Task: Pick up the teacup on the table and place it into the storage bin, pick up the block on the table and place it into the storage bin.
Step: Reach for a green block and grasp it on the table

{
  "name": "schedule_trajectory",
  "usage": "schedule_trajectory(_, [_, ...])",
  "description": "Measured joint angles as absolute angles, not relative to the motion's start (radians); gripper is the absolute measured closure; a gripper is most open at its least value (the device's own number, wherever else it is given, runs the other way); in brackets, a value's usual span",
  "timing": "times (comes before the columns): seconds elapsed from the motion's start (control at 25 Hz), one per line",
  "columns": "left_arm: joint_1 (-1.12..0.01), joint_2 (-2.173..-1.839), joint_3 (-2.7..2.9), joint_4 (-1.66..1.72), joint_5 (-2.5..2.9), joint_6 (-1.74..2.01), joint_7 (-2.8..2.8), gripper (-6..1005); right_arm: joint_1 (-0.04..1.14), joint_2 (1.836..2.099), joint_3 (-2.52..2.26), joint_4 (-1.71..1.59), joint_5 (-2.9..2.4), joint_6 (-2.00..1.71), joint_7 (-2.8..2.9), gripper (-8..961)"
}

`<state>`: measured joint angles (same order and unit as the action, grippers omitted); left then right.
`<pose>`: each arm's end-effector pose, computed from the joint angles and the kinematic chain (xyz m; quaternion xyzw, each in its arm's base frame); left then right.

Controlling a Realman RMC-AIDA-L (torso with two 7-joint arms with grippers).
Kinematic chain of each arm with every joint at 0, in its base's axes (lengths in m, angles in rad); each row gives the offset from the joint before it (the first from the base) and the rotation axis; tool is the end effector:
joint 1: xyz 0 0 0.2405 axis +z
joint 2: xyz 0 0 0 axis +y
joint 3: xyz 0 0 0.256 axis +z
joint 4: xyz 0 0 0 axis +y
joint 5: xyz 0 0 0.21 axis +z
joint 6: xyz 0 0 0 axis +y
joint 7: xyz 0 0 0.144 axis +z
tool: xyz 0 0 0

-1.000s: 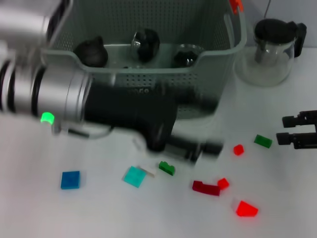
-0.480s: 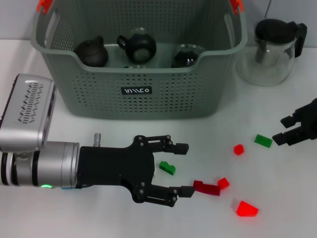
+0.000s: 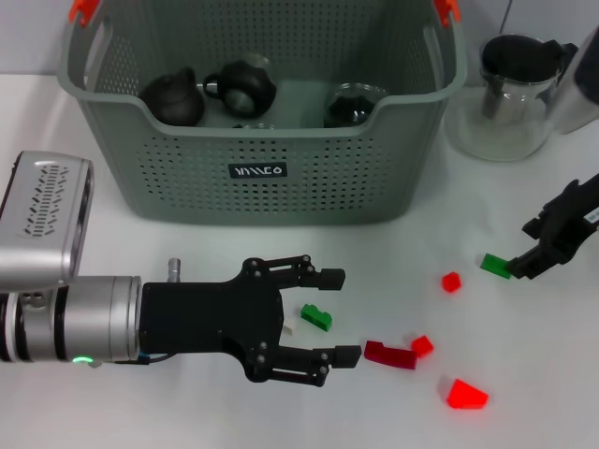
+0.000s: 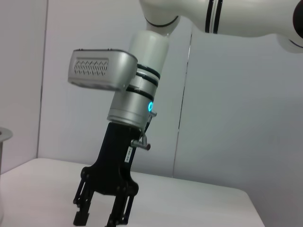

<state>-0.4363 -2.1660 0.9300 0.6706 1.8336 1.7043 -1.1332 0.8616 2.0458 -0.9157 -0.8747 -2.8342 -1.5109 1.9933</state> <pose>-0.2275 0.2762 -0.0469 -0.9472 -0.0807 -0.3088 0.0314 0.2264 0.4018 0.0238 -0.9384 0.2333 -0.2184 0.1314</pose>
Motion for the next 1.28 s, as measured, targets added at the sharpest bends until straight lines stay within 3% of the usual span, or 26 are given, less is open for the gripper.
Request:
schedule_trajectory(0.32, [-0.443,-2.169,0.928,0.658,1.835,1.679,-1.13,158,0.857,2.079,-0.997,-0.847,-2.838,-1.414,1.994,207])
schedule_trajectory(1.2, [-0.455,-2.169,0.922,0.62,1.838,1.667,-1.134,162,0.862,2.088,-1.023,-0.737,-2.838,-1.272,1.992,222])
schedule_trajectory(1.28, [-0.455,-2.169,0.922,0.62,1.838,1.667,-1.134,162,0.863,2.089,-1.023,-0.736,-2.838,-1.271,1.992,293])
